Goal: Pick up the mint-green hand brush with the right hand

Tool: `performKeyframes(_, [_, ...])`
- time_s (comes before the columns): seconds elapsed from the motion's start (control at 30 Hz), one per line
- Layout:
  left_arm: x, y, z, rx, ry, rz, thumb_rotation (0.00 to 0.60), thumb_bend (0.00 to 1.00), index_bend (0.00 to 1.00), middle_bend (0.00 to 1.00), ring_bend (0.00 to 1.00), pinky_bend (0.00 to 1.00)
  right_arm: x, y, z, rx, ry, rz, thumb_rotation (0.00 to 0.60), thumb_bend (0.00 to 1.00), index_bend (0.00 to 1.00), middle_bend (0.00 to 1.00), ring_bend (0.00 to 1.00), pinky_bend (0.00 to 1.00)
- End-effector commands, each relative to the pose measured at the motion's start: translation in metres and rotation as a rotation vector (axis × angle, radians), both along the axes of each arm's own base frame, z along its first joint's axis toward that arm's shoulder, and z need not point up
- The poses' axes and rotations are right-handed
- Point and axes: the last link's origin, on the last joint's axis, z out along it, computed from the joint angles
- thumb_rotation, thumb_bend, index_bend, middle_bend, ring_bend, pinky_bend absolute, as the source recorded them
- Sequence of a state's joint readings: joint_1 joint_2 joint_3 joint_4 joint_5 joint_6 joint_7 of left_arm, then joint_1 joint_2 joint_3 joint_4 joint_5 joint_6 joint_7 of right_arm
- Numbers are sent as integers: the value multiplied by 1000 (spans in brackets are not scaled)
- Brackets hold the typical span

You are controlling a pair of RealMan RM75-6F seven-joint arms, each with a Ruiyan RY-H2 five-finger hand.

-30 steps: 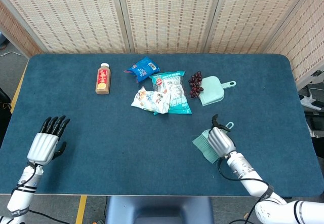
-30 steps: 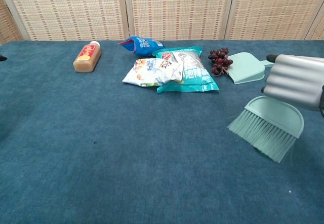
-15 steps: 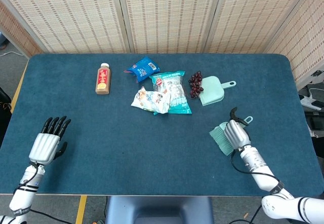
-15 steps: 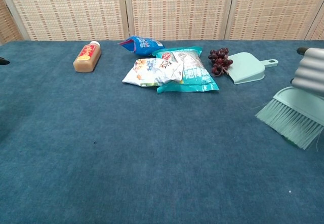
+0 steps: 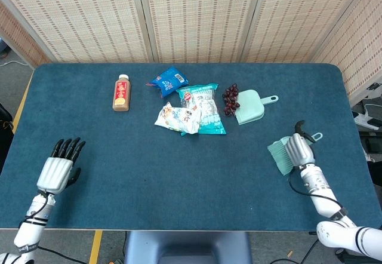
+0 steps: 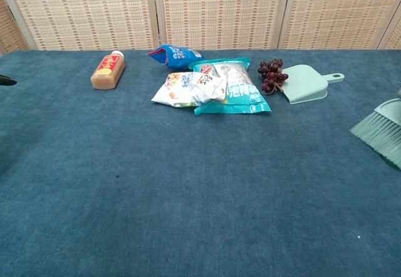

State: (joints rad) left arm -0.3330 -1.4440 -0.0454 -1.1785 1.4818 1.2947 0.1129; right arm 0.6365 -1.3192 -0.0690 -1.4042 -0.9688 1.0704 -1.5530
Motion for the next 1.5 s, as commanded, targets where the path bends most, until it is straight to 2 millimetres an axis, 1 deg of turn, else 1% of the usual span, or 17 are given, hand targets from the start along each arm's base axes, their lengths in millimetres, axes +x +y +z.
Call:
performKeyframes(0.03, [0,0,-1,-3,4,2,600,453,0,0,0,53,-12,-1,9,-24,21,-26,600,549,1000,905,631,208])
performKeyframes(0.27, [0,0,-4,-10,13,6,600,452,0,0,0,53,-40,-2,31,-84,84,-84,600,549,1000,905,632,209])
performKeyframes(0.37, [-1,0,-6,-13,16,8,600,452,0,0,0,53,-44,-1,41,-112,75,-92,600,549,1000,905,632,209])
performKeyframes(0.43, [-1,0,-6,-13,17,8,600,452,0,0,0,53,-41,0,48,-130,40,-83,600,549,1000,905,632,210])
performKeyframes(0.63, [0,0,-6,-9,13,3,600,452,0,0,0,53,-22,9,74,-191,-149,-13,600,549,1000,905,632,210])
performKeyframes(0.7, [1,0,-5,-10,11,1,600,452,0,0,0,52,-15,12,81,-209,-241,0,600,549,1000,905,632,210])
performKeyframes(0.77, [1,-1,-6,-12,9,-2,600,452,0,0,0,52,-3,15,83,-216,-367,13,600,549,1000,905,632,210])
performKeyframes(0.83, [2,-1,-6,-15,8,-5,600,451,0,0,0,53,8,19,77,-200,-511,10,600,549,1000,905,632,210])
performKeyframes(0.9, [3,-1,-6,-17,7,-8,600,450,0,0,0,52,23,25,64,-164,-672,26,600,549,1000,905,632,210])
performKeyframes(1.0, [4,-2,-6,-18,5,-14,600,450,0,0,0,52,35,37,37,-106,-772,80,600,552,1000,905,632,210])
performKeyframes(1.07, [4,-2,-5,-14,2,-18,600,451,0,0,0,53,36,48,14,-76,-811,90,600,553,1000,905,632,210])
performKeyframes(1.13, [4,-3,-3,-8,-3,-18,600,451,0,0,0,52,37,57,-4,-67,-867,86,600,553,1000,905,632,211])
performKeyframes(1.23, [3,-3,-1,-9,-6,-15,600,452,0,0,0,53,31,74,-35,-79,-971,26,600,554,997,905,629,215])
performKeyframes(1.27, [3,-3,0,-10,-7,-14,600,452,0,0,0,53,28,78,-42,-80,-980,12,600,554,978,905,624,216])
performKeyframes(1.37, [2,-3,1,-11,-11,-13,600,454,0,0,0,53,19,86,-58,-92,-950,-16,600,553,873,879,591,217])
performKeyframes(1.43, [1,-3,3,-9,-14,-12,600,453,0,0,0,53,14,89,-65,-95,-935,-29,600,553,801,823,565,217])
performKeyframes(1.5, [1,-2,4,-8,-17,-12,600,452,0,0,0,53,7,92,-70,-98,-900,-63,600,553,705,740,522,216])
